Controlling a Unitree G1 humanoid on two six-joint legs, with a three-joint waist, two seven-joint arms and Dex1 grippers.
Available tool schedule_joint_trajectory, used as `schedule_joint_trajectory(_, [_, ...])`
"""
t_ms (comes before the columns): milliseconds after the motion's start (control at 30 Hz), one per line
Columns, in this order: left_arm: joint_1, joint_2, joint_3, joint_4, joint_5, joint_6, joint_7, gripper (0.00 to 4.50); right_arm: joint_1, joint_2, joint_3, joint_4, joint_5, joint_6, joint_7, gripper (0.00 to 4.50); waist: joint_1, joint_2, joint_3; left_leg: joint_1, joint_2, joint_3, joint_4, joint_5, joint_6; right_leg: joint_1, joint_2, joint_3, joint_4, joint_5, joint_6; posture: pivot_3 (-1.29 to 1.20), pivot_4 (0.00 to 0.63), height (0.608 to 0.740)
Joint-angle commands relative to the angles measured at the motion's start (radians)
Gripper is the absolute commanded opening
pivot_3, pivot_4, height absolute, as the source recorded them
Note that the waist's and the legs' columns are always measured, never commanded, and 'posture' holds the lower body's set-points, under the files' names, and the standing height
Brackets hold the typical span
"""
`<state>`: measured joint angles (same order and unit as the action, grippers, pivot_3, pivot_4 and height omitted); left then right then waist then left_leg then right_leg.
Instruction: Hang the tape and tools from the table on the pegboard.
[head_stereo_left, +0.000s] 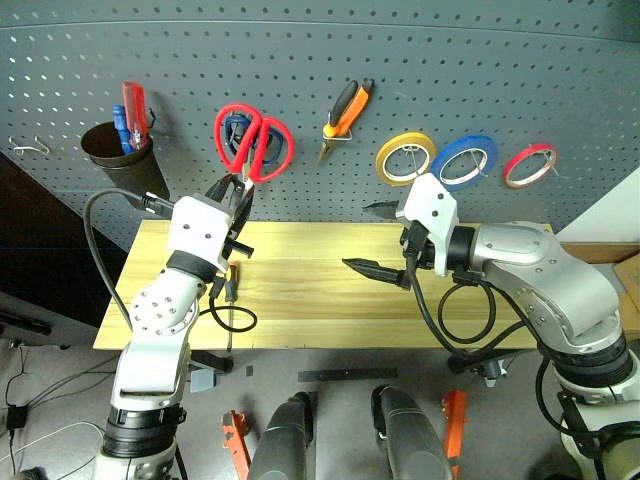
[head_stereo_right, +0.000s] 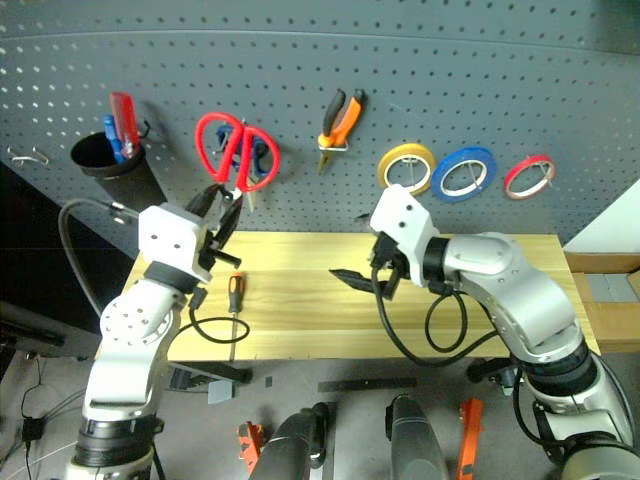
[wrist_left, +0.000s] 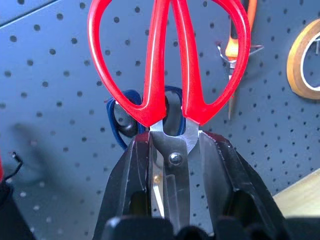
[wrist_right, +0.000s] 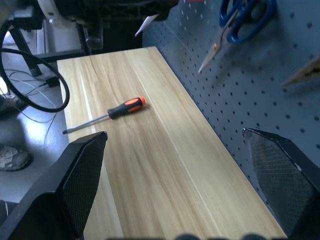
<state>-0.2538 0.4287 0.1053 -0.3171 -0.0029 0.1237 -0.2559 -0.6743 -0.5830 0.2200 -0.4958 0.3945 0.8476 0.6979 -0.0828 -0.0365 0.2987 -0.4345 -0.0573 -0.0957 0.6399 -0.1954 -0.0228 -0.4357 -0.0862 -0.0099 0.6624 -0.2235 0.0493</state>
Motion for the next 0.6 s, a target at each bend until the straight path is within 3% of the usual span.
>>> schedule_joint_trajectory(33, [-0.030,0.000,0.012,0.033,0.005,-0.029,0.004,1.02,-0.032,0.004,-0.001,-0.010,-0.014,-0.031,0.005,4.50,0.000,0.000,0.000,0.000,0.000,0.000,0.000,0.000,0.000,0.000,0.000,0.000,0.000,0.000,0.000,-0.14,0.245,0.740])
schedule_joint_trajectory(467, [-0.125,-0.039,-0.005,0.198,0.012,0.004,0.026,1.02,-0.092,0.061,-0.038,0.028,-0.022,-0.069,-0.017,4.50,-0.001,0.000,0.000,0.000,0.000,-0.001,0.001,0.000,0.000,0.000,0.000,0.000,0.001,0.000,0.000,-0.16,0.250,0.740])
schedule_joint_trajectory(600, [-0.130,-0.043,-0.010,0.212,0.024,0.002,0.037,2.37,-0.118,0.118,-0.080,0.027,-0.001,-0.078,-0.045,4.50,-0.001,0.000,0.000,0.000,0.000,0.000,0.001,0.000,0.000,0.000,0.000,0.000,0.001,0.000,0.000,-0.17,0.251,0.740])
